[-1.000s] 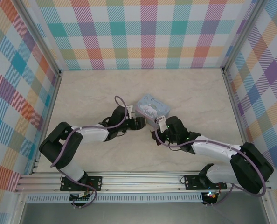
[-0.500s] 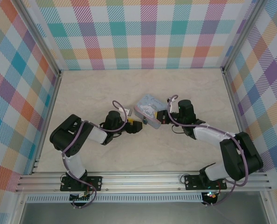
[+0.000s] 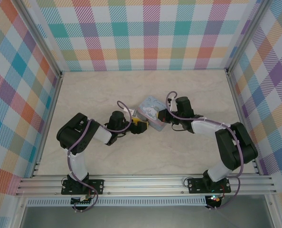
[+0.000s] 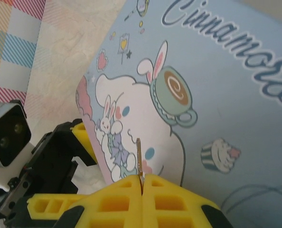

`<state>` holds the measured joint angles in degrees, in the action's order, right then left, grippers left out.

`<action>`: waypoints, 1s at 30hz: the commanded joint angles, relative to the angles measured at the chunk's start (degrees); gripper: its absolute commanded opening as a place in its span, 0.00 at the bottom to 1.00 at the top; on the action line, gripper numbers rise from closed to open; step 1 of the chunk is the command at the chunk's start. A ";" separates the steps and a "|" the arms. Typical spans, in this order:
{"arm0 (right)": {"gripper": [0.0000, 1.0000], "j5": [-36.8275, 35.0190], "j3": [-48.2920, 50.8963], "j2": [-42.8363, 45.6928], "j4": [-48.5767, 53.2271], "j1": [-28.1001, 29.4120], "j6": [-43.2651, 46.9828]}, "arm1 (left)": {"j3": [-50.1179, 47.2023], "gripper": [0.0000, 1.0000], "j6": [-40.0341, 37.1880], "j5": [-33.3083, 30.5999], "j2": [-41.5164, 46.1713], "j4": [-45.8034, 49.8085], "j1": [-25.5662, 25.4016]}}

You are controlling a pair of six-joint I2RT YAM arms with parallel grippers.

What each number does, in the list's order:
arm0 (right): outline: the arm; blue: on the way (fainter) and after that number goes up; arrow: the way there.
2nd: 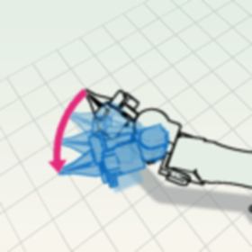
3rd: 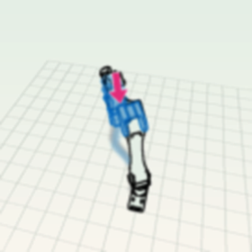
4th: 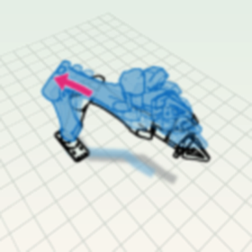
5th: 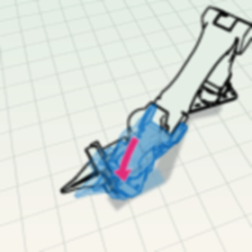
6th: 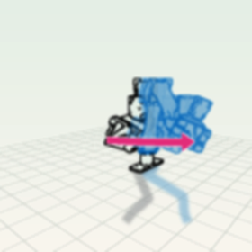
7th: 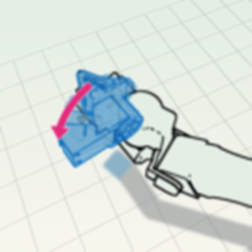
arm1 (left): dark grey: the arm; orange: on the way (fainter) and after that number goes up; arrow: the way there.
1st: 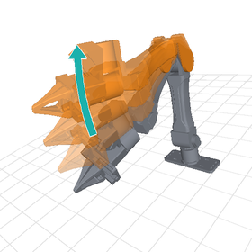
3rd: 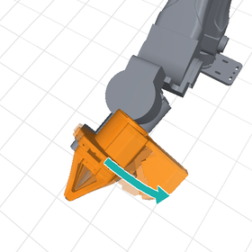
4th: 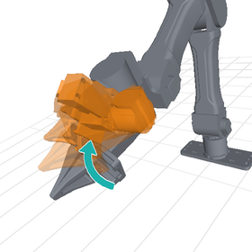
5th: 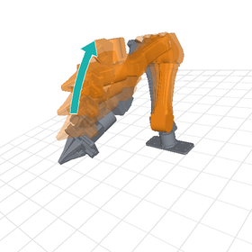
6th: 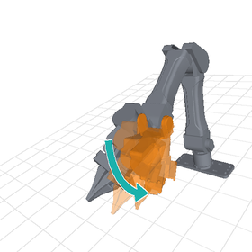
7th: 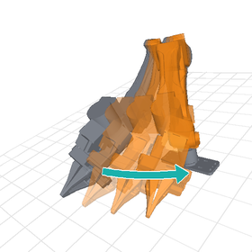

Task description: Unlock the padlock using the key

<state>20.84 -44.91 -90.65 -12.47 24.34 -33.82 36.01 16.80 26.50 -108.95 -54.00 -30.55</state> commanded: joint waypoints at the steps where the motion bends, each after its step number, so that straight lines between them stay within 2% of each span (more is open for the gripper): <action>1: 0.00 0.56 -4.07 -0.68 2.26 -0.34 1.51 | 1.08 0.80 -0.94 1.63 -1.68 2.58 0.27; 17: 0.00 4.65 -22.42 -15.36 6.65 0.30 -1.22 | -1.86 0.79 -1.92 -0.13 3.52 4.14 0.27; 30: 0.00 3.00 -27.75 -22.10 15.28 2.88 -1.15 | -4.44 0.79 -3.02 -1.76 8.81 6.70 0.30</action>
<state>24.49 -71.83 -111.13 -1.34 26.04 -35.16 32.73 15.29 25.41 -102.21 -48.05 -30.55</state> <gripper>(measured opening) 0.056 0.789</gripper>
